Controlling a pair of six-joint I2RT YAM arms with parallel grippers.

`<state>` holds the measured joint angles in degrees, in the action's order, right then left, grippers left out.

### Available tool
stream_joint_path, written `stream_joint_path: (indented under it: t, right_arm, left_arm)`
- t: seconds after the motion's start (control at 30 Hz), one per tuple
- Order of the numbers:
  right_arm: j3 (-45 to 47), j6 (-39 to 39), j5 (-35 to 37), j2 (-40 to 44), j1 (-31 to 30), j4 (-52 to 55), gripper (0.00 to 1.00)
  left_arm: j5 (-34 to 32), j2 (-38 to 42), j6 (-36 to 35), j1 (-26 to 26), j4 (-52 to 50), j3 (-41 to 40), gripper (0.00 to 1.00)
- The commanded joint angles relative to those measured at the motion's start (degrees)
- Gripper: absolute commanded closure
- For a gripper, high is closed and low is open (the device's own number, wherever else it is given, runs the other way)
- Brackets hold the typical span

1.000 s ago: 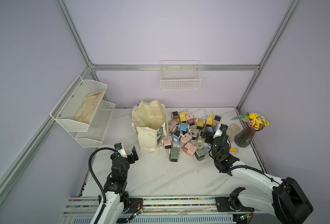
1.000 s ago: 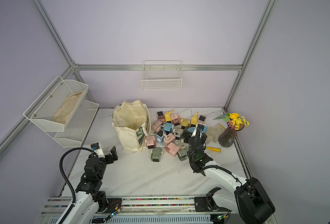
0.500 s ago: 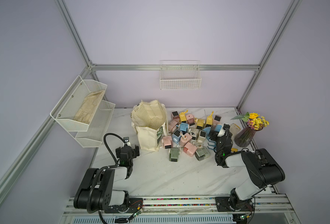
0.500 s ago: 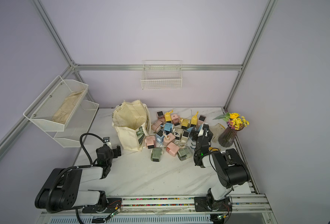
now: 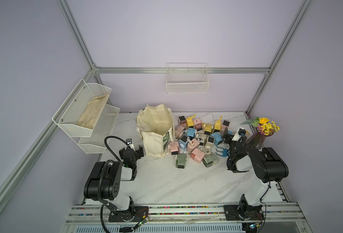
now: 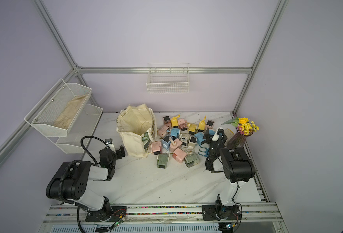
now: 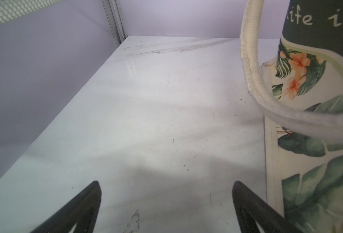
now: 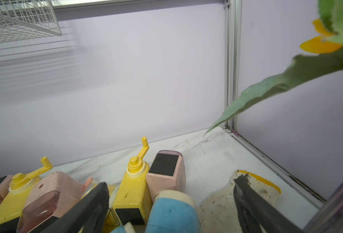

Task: Take out the pencil sharpeners from the tote bags
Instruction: Reset both arms

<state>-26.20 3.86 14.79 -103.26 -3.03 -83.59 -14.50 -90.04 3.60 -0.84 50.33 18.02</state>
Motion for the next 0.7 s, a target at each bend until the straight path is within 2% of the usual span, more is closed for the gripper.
stream_joint_path:
  t: [0.0, 0.67]
  right_arm:
    - [0.14, -0.21, -0.9, 1.4, -0.05, -3.66, 0.03]
    - [0.17, -0.26, -1.6, 1.29, -0.05, -3.51, 0.03]
  left_arm:
    - [1.58, 0.49, -1.82, 0.12, 4.59, 2.95, 0.0]
    - [1.63, 0.39, -1.84, 0.08, 4.78, 2.89, 0.0]
